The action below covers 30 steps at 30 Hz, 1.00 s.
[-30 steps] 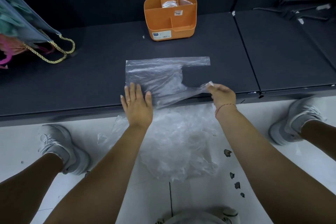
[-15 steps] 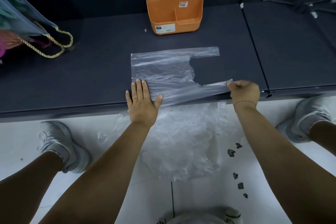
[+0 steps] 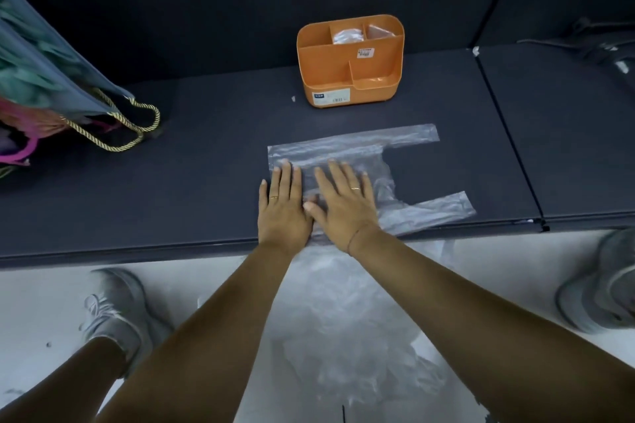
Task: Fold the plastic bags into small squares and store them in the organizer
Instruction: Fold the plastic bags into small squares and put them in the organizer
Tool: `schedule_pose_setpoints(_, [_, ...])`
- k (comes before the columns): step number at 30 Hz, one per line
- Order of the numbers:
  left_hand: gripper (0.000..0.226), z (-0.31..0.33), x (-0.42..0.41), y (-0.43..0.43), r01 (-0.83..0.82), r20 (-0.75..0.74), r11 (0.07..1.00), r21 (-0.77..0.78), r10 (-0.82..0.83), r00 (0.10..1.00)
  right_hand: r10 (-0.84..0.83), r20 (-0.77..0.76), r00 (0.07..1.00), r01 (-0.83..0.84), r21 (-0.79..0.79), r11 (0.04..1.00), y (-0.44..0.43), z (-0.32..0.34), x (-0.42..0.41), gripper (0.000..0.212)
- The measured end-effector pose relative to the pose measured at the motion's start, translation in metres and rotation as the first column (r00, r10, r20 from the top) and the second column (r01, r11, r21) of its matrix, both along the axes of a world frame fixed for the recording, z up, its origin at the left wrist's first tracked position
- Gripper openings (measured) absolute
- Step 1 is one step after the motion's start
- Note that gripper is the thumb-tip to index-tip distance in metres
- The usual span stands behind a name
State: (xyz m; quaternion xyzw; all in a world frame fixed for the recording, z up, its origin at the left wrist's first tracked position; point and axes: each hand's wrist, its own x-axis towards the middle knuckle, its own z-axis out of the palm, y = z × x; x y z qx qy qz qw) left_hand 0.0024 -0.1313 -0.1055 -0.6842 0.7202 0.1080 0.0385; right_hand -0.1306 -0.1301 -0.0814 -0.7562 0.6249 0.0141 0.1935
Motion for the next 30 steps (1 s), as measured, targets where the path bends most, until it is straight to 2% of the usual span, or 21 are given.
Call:
schedule_pose_setpoints(4, [0.083, -0.007, 0.004, 0.002, 0.041, -0.019, 0.999, -0.02, -0.041, 0.999, -0.128, -0.212, 0.969, 0.131, -0.001, 0.991, 0.006, -0.021, -0.057, 0.074])
schedule_pose_setpoints(9, [0.09, -0.001, -0.004, -0.005, 0.049, -0.044, 0.997, -0.062, -0.051, 0.998, -0.359, -0.217, 0.908, 0.352, -0.07, 0.933, 0.005, -0.01, -0.105, 0.08])
schedule_pose_setpoints(11, [0.085, 0.004, -0.011, -0.015, 0.006, -0.078, 0.995, -0.1, -0.014, 0.997, -0.313, -0.135, 0.94, 0.296, -0.132, 0.946, -0.007, -0.001, -0.086, 0.078])
schedule_pose_setpoints(14, [0.081, 0.007, -0.016, -0.032, -0.043, -0.093, 0.994, -0.1, 0.034, 0.995, -0.078, 0.007, 0.997, 0.078, -0.151, 0.985, -0.03, 0.004, -0.034, 0.067])
schedule_pose_setpoints(16, [0.068, 0.001, -0.013, -0.037, -0.023, -0.025, 0.999, -0.046, 0.022, 0.999, 0.013, 0.015, 1.0, -0.011, -0.096, 0.995, -0.042, -0.003, -0.011, 0.063])
schedule_pose_setpoints(18, [0.066, -0.004, -0.007, -0.037, -0.004, 0.006, 1.0, -0.009, 0.004, 1.0, 0.02, -0.037, 0.999, -0.022, -0.047, 0.999, -0.051, -0.013, -0.013, 0.066])
schedule_pose_setpoints(21, [0.071, -0.008, -0.004, -0.035, -0.002, -0.019, 1.0, -0.027, 0.002, 1.0, -0.068, -0.137, 0.988, 0.063, -0.043, 0.997, -0.06, -0.025, -0.047, 0.072])
schedule_pose_setpoints(25, [0.066, -0.008, -0.006, -0.035, 0.004, 0.01, 1.0, -0.01, -0.004, 1.0, -0.267, -0.206, 0.941, 0.253, -0.091, 0.963, -0.062, -0.025, -0.118, 0.077])
schedule_pose_setpoints(28, [0.066, -0.002, -0.004, -0.035, 0.012, 0.015, 0.999, 0.032, -0.013, 1.0, -0.39, -0.191, 0.901, 0.371, -0.129, 0.92, -0.063, -0.023, -0.162, 0.085])
schedule_pose_setpoints(30, [0.07, 0.004, -0.002, -0.03, 0.052, -0.067, 0.999, 0.014, -0.051, 0.996, -0.379, -0.108, 0.919, 0.356, -0.189, 0.915, -0.054, -0.015, -0.171, 0.09])
